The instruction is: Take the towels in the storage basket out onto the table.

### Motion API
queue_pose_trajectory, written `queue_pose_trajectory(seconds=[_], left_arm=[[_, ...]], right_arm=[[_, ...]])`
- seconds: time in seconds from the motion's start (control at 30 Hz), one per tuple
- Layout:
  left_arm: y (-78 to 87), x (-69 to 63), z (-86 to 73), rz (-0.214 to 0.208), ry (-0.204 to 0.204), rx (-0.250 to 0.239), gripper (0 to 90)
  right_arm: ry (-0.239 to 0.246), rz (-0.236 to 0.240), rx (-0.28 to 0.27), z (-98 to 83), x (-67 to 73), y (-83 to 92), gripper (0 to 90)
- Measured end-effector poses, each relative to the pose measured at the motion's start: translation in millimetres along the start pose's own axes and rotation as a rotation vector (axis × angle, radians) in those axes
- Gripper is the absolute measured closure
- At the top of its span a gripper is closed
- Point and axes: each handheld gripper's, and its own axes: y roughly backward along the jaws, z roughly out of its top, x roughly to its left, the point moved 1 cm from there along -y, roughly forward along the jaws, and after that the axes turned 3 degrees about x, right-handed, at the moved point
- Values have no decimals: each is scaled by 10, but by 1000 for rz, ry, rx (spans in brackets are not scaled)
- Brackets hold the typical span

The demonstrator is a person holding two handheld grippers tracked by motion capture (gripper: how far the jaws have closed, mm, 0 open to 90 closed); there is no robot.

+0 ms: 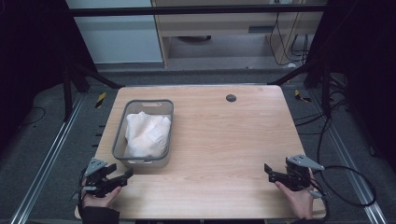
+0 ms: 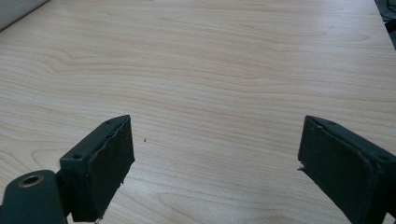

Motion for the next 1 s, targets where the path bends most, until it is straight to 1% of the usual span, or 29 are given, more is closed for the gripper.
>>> queue_pose_trajectory(seconds=[0.1,0.2,0.23,0.27,0.33,0.43,0.57,0.67,0.87,0.93,1.0], left_arm=[[43,6,30,-14,24,-23,243],[84,5,58,-25,31,-37,251],[94,1,68,-29,37,-44,251],[102,-4,82,-31,33,-47,255],[110,-20,110,-36,24,-48,255],[127,-38,147,-46,19,-57,262],[146,-46,185,-47,14,-66,267],[171,-43,237,-43,6,-78,269],[210,-22,342,-41,-1,-91,275],[218,-12,378,-42,-4,-93,279],[216,-6,418,-39,-11,-95,281]], right_arm=[[-7,6,-6,2,7,8,119],[-12,12,-18,3,8,16,145],[-22,14,-21,6,14,24,157],[-19,6,-28,7,7,24,171],[-36,10,-32,16,13,25,185],[-5,-6,-32,28,49,23,196],[6,4,-28,28,103,25,197],[21,2,-33,37,122,23,193],[24,3,-30,41,127,23,184],[17,9,-28,43,132,20,181],[29,3,-30,45,131,16,180]])
